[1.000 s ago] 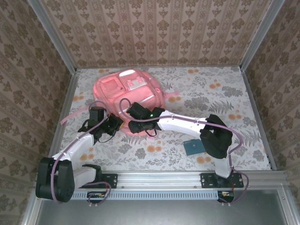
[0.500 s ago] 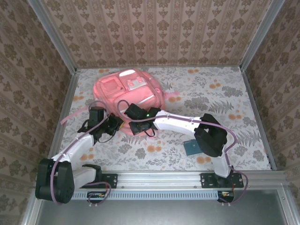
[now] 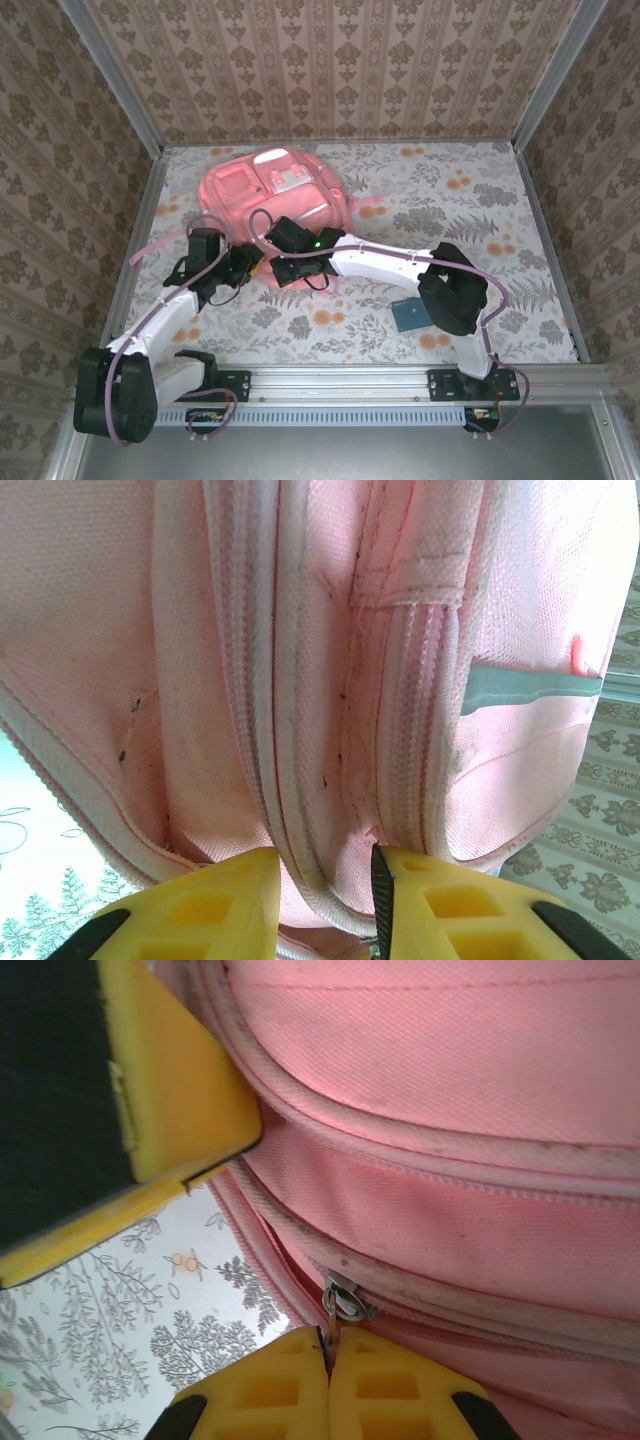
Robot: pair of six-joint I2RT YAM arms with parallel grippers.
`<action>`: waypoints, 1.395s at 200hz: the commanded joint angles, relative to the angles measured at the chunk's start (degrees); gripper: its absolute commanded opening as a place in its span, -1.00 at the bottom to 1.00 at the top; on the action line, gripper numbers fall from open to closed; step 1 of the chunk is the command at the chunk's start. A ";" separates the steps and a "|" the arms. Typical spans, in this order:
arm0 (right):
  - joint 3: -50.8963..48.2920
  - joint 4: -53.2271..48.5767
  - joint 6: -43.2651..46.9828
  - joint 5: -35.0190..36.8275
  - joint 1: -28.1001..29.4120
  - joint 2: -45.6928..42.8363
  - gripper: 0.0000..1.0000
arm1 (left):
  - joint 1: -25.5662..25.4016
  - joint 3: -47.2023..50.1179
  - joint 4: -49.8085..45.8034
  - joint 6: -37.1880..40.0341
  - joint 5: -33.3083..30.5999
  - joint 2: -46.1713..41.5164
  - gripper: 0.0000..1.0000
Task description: Pack books, pencil case, and school supplies into a backpack
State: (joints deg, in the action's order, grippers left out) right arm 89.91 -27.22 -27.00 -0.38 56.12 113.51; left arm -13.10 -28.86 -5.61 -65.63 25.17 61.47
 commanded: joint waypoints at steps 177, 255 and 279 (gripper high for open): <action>-14.23 -7.02 4.65 18.11 -8.44 -14.43 -1.00 | 1.87 0.04 0.27 1.37 -4.57 -0.47 -1.00; -18.01 -11.50 3.94 14.30 -11.24 -23.64 -1.00 | 1.60 -7.36 -3.60 9.51 -1.72 2.40 -1.00; -22.67 -9.60 3.31 7.93 -8.79 -28.87 -1.00 | 1.55 -11.48 -5.11 13.15 -1.50 5.97 -1.00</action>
State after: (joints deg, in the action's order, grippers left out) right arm 70.94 -32.42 -23.86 12.32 45.50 90.87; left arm -12.29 -34.70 -11.22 -58.70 25.54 64.84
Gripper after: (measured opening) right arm 0.052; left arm 0.042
